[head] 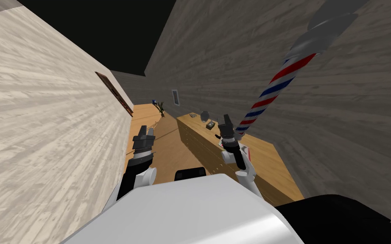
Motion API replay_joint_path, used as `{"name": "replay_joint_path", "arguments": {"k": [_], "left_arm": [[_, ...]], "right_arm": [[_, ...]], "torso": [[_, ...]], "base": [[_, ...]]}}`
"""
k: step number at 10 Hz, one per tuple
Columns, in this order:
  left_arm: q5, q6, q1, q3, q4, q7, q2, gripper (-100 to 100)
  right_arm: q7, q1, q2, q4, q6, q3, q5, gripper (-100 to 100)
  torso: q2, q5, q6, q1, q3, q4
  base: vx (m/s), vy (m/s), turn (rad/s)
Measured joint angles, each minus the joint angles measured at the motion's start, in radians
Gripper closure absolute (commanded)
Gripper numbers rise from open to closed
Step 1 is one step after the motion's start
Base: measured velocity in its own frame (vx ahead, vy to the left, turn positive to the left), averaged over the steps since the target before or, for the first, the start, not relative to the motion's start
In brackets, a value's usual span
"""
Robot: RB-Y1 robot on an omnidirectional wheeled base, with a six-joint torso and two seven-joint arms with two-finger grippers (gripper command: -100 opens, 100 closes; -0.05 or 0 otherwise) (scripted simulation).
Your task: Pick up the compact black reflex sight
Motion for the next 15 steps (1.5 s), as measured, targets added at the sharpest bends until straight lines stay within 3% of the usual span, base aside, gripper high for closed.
{"name": "replay_joint_path", "arguments": {"k": [8, 15], "left_arm": [[0.000, 0.000, 0.000, 0.000, 0.000, 0.000, 0.000, 0], [0.000, 0.000, 0.000, 0.000, 0.000, 0.000, 0.000, 0]], "right_arm": [[0.006, -0.079, -0.224, 0.136, -0.078, -0.003, 0.052, -100], [0.021, -0.101, -0.415, 0.271, -0.141, 0.016, 0.099, -100]], "torso": [[0.000, 0.000, 0.000, 0.000, 0.000, 0.000], [0.001, 0.000, 0.000, 0.000, 0.000, 0.000]], "base": [[0.054, 0.021, 0.005], [0.050, 0.017, 0.039]]}}
